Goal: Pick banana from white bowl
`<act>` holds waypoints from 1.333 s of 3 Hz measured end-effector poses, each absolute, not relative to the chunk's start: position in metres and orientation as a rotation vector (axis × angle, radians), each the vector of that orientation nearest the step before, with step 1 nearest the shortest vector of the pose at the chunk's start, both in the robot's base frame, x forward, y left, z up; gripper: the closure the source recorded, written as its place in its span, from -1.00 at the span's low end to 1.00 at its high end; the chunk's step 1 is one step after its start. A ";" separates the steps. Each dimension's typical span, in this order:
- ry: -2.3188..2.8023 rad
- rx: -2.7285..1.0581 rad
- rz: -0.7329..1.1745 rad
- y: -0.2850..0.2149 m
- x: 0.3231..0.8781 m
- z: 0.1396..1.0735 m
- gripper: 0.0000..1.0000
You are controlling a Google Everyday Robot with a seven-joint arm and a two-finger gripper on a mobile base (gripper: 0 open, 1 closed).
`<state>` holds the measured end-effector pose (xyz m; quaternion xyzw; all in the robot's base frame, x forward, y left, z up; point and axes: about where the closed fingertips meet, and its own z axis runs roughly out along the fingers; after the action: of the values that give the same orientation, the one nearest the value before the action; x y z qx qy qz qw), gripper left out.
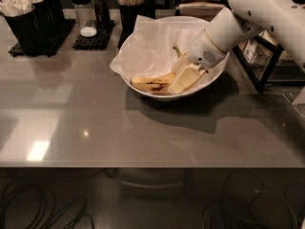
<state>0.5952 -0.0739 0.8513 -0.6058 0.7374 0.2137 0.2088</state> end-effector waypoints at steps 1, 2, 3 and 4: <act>2.058 -1.683 0.597 -0.074 0.595 0.853 0.22; 2.079 -1.677 0.604 -0.075 0.592 0.842 0.24; 2.083 -1.677 0.605 -0.076 0.591 0.843 0.14; 2.085 -1.676 0.605 -0.076 0.590 0.842 0.50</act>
Offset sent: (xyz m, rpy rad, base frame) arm -0.0083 -0.0067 -0.0194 -0.0165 0.0380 -0.0277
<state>0.5900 -0.0764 0.8423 -0.5990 0.7451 0.2162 0.1984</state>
